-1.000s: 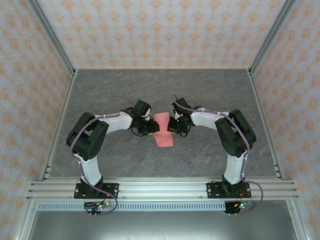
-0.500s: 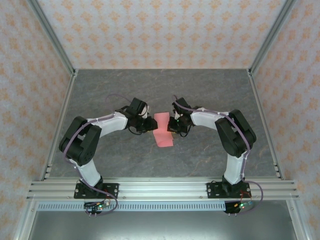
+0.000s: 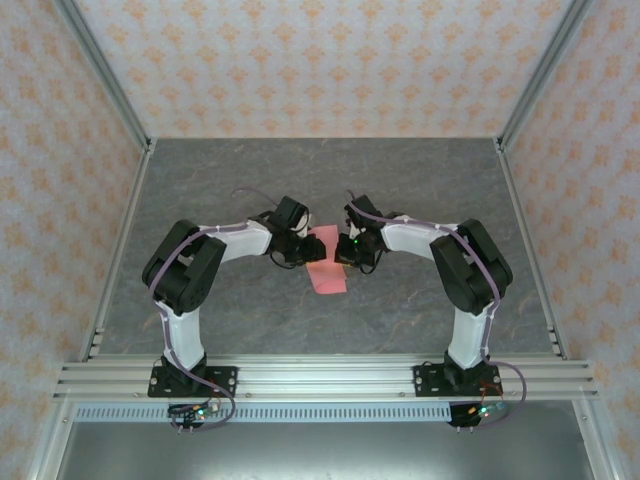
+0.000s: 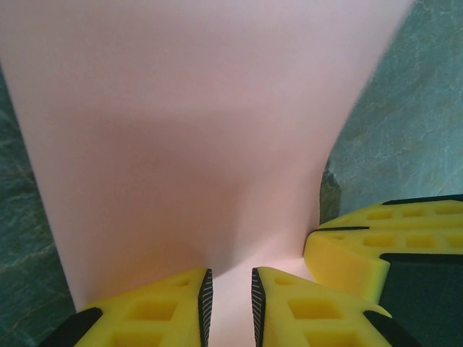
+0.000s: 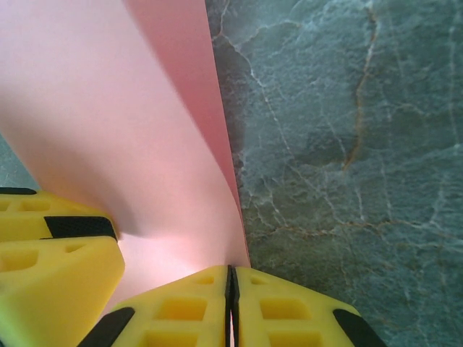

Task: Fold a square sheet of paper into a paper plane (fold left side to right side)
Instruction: Hold the square sheet of paper at the center of the table.

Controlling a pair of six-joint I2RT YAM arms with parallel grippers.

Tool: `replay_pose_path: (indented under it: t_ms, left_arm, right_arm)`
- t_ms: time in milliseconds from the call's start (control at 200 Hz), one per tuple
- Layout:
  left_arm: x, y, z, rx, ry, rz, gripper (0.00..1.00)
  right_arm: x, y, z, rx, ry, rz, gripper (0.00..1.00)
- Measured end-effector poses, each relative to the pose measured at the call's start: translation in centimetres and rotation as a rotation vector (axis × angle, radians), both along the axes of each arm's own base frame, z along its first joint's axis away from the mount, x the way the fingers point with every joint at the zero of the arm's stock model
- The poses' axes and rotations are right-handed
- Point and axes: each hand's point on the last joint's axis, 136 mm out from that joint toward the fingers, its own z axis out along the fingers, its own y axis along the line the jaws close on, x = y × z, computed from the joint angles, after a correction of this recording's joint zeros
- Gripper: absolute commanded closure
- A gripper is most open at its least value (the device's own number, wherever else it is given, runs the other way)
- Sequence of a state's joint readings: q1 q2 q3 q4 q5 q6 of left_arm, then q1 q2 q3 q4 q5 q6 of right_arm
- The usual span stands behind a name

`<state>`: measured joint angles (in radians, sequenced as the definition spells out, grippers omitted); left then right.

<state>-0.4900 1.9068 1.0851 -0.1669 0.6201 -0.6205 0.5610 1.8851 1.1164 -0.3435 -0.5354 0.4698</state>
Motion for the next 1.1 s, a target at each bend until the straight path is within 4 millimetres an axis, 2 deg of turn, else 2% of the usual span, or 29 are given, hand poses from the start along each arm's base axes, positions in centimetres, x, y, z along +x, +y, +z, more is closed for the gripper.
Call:
replay_pose_path:
  t_ms: [245,365,570,736,811,976,1101]
  left_arm:
    - [-0.1,0.1,-0.5,-0.004,-0.004,0.010,0.76]
    - [-0.1,0.1,-0.5,-0.009,-0.009,0.015,0.77]
    - [0.0,-0.1,-0.5,-0.006,-0.017,0.014,0.77]
    - [0.0,-0.1,-0.5,-0.003,-0.019,0.015,0.77]
    - [0.0,-0.1,-0.5,-0.002,-0.019,0.015,0.77]
    - [0.0,-0.1,-0.5,-0.002,-0.020,0.015,0.77]
    - [0.0,-0.1,-0.5,-0.002,-0.019,0.015,0.77]
  right_arm:
    - [0.1,0.2,0.4,0.014,-0.016,0.012,0.89]
    - [0.6,0.2,1.2,0.041,-0.036,0.005,0.88]
    - [4.3,0.5,4.7,0.155,-0.119,-0.041,0.89]
    - [6.6,2.2,7.2,0.229,-0.181,-0.031,0.89]
    - [7.2,2.7,6.8,0.241,-0.178,-0.032,0.89]
    - [6.9,2.6,3.4,0.209,-0.110,-0.044,0.89]
    - [6.7,2.6,2.2,0.195,-0.084,-0.047,0.89]
